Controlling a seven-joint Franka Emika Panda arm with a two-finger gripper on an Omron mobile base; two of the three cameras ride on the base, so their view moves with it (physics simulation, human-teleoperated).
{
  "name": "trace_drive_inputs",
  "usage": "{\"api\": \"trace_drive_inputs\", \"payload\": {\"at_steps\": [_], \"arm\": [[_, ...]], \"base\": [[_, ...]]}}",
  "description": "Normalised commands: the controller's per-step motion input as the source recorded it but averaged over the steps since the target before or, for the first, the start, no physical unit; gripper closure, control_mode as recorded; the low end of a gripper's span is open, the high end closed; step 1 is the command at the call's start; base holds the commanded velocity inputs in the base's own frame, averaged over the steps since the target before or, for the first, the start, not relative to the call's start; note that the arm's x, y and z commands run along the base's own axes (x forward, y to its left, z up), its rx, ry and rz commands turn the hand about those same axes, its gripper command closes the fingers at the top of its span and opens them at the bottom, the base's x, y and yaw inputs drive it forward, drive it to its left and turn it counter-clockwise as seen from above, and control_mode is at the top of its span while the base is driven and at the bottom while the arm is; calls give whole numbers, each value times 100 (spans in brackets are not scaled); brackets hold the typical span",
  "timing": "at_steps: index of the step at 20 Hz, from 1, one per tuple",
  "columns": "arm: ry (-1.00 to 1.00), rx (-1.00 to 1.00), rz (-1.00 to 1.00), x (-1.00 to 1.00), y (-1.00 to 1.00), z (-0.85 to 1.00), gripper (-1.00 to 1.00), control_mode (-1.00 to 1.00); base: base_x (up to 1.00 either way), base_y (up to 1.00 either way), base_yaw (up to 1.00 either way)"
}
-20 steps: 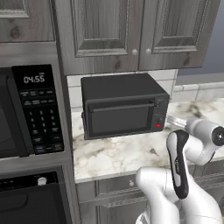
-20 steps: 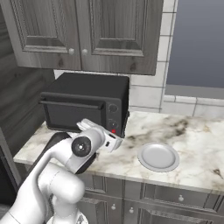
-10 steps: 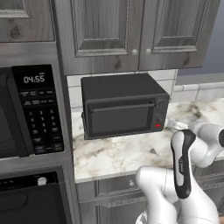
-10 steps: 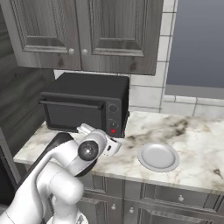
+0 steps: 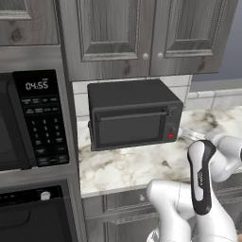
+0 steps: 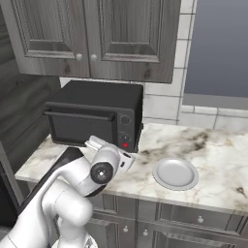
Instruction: Pull the toaster oven rack outwards. Pick up the baguette from the plate and place it on the toaster oven rack. Close the toaster oven door fully and set the temperature to the lowest setting.
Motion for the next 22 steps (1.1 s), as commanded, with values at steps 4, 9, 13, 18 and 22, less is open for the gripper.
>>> {"api": "trace_drive_inputs", "payload": {"at_steps": [4, 9, 13, 18, 22], "arm": [[-15, -4, 0, 14, 17, -12, -100, -100], [-6, -21, 0, 0, 35, -41, -100, -100], [0, -26, 0, 1, 39, -40, -100, -100], [0, -6, -5, 14, 22, -10, -100, -100], [0, 0, -5, 21, 1, 0, -100, -100]], "base": [[0, 0, 0], [0, 0, 0], [0, 0, 0], [0, 0, 0], [0, 0, 0]]}}
